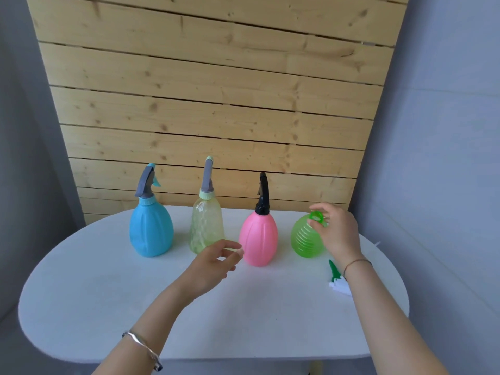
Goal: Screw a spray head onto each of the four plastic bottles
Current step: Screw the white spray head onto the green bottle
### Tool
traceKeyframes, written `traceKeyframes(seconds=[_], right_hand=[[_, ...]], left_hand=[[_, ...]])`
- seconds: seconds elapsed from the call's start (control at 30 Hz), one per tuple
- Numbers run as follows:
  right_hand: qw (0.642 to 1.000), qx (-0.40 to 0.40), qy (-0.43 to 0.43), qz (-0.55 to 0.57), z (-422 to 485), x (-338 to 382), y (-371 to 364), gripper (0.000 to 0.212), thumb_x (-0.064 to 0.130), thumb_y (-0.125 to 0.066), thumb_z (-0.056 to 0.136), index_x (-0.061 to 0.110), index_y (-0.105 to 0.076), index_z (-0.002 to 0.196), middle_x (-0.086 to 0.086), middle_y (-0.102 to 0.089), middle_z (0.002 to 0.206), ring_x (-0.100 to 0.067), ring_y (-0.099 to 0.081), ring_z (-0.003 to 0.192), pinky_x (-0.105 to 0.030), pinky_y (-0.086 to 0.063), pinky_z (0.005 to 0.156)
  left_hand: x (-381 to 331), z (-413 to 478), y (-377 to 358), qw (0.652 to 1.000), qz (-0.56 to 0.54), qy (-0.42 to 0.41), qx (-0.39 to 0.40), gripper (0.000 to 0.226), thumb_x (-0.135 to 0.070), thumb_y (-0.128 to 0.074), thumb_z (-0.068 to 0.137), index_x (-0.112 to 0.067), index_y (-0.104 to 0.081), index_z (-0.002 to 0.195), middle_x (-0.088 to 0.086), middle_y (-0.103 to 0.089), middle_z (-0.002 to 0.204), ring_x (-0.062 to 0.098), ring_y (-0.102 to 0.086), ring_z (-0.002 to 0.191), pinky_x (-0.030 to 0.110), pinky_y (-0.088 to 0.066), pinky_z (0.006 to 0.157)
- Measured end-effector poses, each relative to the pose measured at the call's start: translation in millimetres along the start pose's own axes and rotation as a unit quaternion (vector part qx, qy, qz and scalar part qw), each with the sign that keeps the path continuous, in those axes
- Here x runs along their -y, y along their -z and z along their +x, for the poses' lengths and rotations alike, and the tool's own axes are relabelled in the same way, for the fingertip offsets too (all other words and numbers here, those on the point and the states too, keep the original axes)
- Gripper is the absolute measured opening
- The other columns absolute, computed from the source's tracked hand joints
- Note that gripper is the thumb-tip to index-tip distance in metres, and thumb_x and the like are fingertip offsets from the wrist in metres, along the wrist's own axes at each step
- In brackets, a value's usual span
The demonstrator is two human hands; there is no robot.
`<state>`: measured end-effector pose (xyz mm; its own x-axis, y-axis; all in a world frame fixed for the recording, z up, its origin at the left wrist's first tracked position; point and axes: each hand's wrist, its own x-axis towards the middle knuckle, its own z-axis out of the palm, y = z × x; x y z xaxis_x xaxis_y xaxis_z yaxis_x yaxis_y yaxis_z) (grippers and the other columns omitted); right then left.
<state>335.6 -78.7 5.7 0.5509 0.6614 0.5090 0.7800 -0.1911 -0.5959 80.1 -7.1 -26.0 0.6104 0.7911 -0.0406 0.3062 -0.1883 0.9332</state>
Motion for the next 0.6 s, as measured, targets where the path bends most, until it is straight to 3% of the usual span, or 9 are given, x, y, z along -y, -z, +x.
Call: traceKeyframes(seconds=[0.1,0.2,0.3,0.4,0.5,0.6], right_hand=[[0.998,-0.007,0.001,0.060,-2,11,19,0.018,0.015,-0.076,0.074,0.019,-0.069,0.090,0.001,-0.072,0.090,-0.021,-0.067,0.091,-0.037,-0.054,0.084],[0.991,-0.027,0.007,0.135,-2,28,48,0.020,0.022,-0.080,0.070,0.030,-0.065,0.080,0.013,-0.068,0.082,-0.009,-0.068,0.082,-0.024,-0.053,0.076],[0.980,0.021,0.019,0.198,-10,42,72,0.024,0.023,-0.083,0.066,0.033,-0.065,0.078,0.012,-0.071,0.082,-0.001,-0.068,0.074,-0.014,-0.053,0.071],[0.956,0.087,0.013,0.278,-27,47,76,0.022,0.019,-0.084,0.065,0.026,-0.069,0.080,0.006,-0.074,0.079,-0.004,-0.070,0.072,-0.012,-0.052,0.069],[0.943,0.111,-0.011,0.315,-46,41,69,0.022,0.016,-0.083,0.066,0.022,-0.068,0.081,0.011,-0.075,0.075,-0.005,-0.070,0.070,-0.012,-0.051,0.065],[0.939,0.136,-0.027,0.315,-57,27,66,0.022,0.019,-0.082,0.067,0.023,-0.068,0.084,0.011,-0.075,0.081,-0.007,-0.071,0.076,-0.013,-0.052,0.069]], left_hand=[[-6,-5,-11,0.999,-0.001,-0.034,0.000,0.019,-0.039,-0.058,0.089,-0.035,-0.058,0.107,-0.005,-0.065,0.106,0.013,-0.066,0.093,0.030,-0.054,0.084],[-13,-13,-24,0.995,0.005,-0.100,-0.004,0.048,-0.049,-0.065,0.080,-0.038,-0.047,0.124,-0.016,-0.056,0.122,0.001,-0.061,0.100,0.022,-0.053,0.083],[-21,-23,-39,0.984,0.028,-0.175,-0.010,0.084,-0.065,-0.069,0.065,-0.049,-0.027,0.135,-0.030,-0.036,0.136,-0.010,-0.043,0.120,0.015,-0.041,0.093],[-26,-26,-52,0.981,0.035,-0.192,-0.015,0.102,-0.070,-0.075,0.053,-0.053,-0.019,0.137,-0.034,-0.030,0.141,-0.011,-0.035,0.126,0.016,-0.034,0.099],[-24,-27,-63,0.983,0.045,-0.177,0.005,0.104,-0.069,-0.077,0.048,-0.052,-0.022,0.135,-0.039,-0.039,0.129,-0.025,-0.035,0.116,0.004,-0.034,0.088],[-19,-28,-72,0.984,0.042,-0.171,0.020,0.086,-0.062,-0.081,0.050,-0.052,-0.038,0.124,-0.032,-0.056,0.114,-0.016,-0.050,0.107,0.000,-0.042,0.076]])
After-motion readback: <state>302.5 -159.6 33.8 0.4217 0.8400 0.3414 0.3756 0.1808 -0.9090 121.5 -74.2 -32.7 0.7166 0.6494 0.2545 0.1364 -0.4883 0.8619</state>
